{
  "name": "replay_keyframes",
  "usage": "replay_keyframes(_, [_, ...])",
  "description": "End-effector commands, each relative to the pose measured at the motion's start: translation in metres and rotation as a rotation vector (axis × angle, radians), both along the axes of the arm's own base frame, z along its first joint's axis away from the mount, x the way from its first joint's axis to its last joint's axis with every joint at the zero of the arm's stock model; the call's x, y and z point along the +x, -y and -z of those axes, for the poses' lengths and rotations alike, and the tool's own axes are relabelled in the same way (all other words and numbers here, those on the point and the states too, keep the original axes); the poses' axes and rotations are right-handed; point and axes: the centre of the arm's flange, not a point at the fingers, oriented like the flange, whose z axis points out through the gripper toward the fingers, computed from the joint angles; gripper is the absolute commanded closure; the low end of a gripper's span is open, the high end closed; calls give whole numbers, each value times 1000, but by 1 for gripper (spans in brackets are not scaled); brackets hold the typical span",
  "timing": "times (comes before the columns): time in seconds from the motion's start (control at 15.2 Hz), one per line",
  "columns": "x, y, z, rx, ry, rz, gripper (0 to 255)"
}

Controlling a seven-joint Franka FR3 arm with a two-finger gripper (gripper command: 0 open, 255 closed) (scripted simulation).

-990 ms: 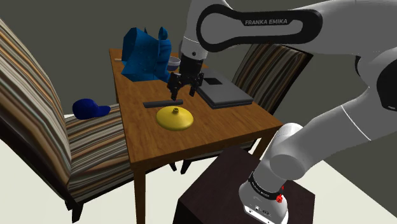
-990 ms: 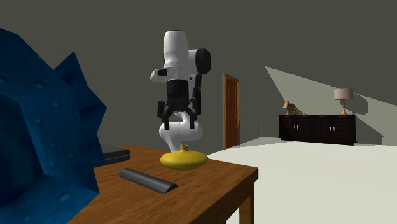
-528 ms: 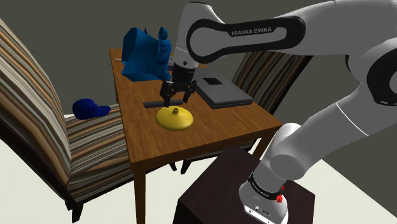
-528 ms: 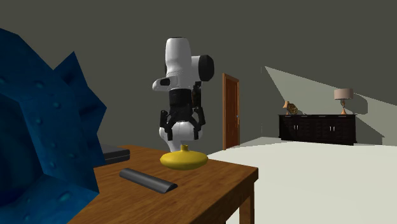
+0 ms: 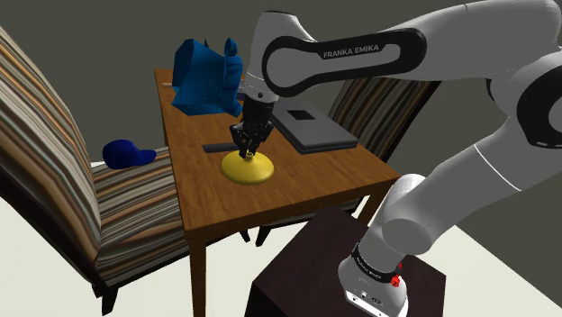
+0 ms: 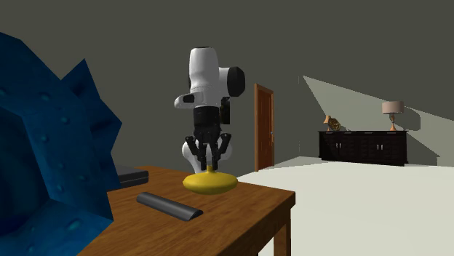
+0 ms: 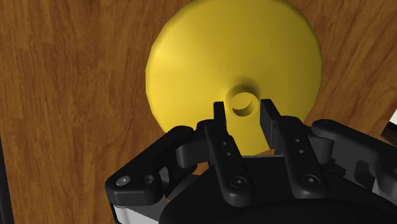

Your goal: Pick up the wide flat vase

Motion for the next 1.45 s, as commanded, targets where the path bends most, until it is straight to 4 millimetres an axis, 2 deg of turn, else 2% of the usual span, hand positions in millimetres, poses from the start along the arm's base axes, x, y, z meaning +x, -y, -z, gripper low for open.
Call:
replay_keyframes(0.0, [0,0,1,0,-2,-1,255])
replay_keyframes(0.26, [-1,0,0,0,-2,-1,255])
replay_keyframes(1.25, [-1,0,-79,0,-2,-1,255])
replay_keyframes(1.39, [-1,0,-80,0,-2,-1,255])
